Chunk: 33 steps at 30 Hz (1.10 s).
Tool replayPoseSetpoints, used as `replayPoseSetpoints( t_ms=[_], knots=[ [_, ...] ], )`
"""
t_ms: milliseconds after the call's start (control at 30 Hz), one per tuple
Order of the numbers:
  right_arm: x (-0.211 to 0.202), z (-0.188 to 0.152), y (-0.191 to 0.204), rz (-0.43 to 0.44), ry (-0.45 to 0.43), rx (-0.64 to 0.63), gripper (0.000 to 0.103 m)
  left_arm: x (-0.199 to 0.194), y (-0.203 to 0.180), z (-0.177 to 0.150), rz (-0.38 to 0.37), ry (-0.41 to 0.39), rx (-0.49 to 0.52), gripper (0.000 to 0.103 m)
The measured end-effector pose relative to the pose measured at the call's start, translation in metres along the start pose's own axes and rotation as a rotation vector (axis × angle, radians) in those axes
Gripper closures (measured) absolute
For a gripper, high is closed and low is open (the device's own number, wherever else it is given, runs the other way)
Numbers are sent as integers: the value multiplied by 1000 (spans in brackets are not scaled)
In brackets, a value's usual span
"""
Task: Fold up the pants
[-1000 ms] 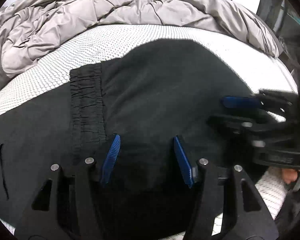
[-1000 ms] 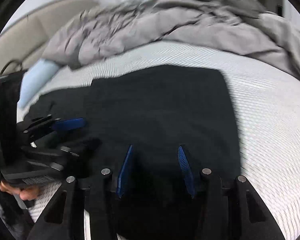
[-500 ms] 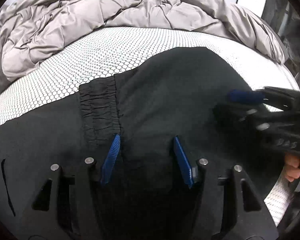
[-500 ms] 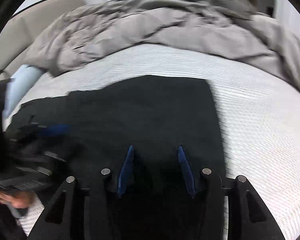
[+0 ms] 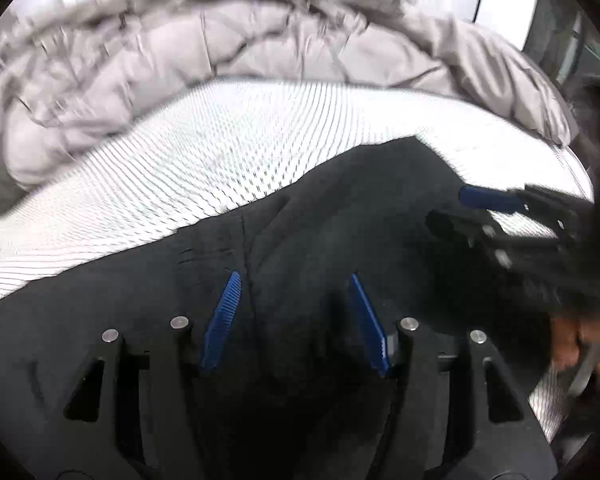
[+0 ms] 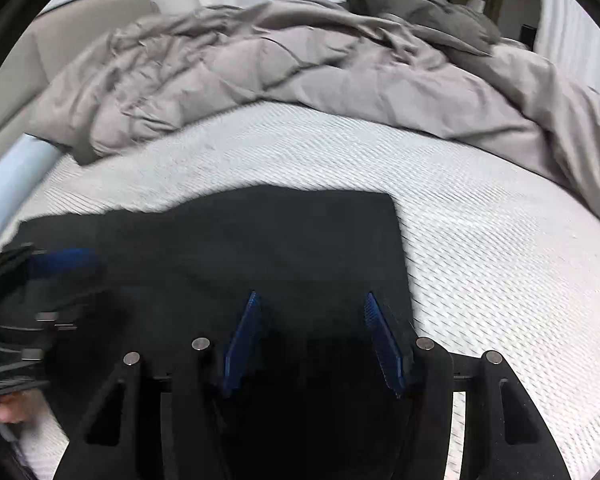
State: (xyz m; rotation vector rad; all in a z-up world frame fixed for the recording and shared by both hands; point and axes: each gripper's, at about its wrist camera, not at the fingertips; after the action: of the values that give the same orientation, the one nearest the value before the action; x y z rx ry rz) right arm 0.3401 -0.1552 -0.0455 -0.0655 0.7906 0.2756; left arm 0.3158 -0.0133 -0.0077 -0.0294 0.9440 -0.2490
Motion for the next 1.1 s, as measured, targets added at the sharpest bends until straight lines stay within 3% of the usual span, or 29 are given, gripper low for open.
replayPoseSetpoints(
  t_ms=[67, 167, 200, 267, 367, 467, 500, 567, 600, 667, 733, 833, 867, 900, 967, 1100],
  knots=[
    [17, -1, 4, 19, 42, -16, 46, 19, 13, 3, -12, 31, -46, 52],
    [41, -11, -2, -148, 104, -91, 46, 10, 27, 0, -60, 13, -85, 63],
    [36, -12, -11, -193, 91, -76, 46, 5, 30, -3, -56, 13, -101, 63],
    [26, -11, -26, -198, 81, -13, 46, -15, 34, -14, 4, 25, -118, 63],
    [-9, -15, -38, -94, 32, 53, 46, -56, 32, -41, -33, -32, -167, 61],
    [-32, -22, -19, 50, -3, 6, 46, -78, 13, -71, -61, -83, -153, 48],
    [-36, -30, -8, 105, 2, -31, 46, -75, 4, -78, -68, -80, -130, 43],
    [-32, -45, 16, 160, 42, -94, 42, -57, -12, -93, -45, -14, -74, 43],
    [-26, -57, 27, 145, 81, -140, 42, -52, -15, -97, -9, 5, -54, 43],
    [-19, -79, 39, 35, 112, -250, 43, -60, -19, -106, 9, -19, -43, 43],
    [-33, -90, 31, -53, 68, -275, 31, -78, -14, -112, -4, -33, -77, 43],
    [-61, -94, 2, -90, -2, -199, 25, -124, 13, -133, 27, -114, -186, 41],
    [-74, -95, -12, -82, -40, -144, 23, -140, 28, -141, 43, -142, -243, 33],
    [-82, -97, -24, -67, -73, -94, 16, -156, 46, -151, 60, -174, -319, 19],
    [-100, -99, -44, -28, -134, 2, 9, -179, 83, -173, 89, -235, -468, 5],
    [-125, -101, -75, 41, -195, 156, 5, -186, 155, -209, 93, -254, -751, 4]
  ],
)
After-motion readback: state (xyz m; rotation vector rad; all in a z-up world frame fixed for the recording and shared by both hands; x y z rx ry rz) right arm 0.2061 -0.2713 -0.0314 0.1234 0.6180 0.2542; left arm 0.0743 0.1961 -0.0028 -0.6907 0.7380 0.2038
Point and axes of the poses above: each gripper's, at about its wrist camera, not at the fingertips, and x roughly the way its jaws point, y to its left, z to its top
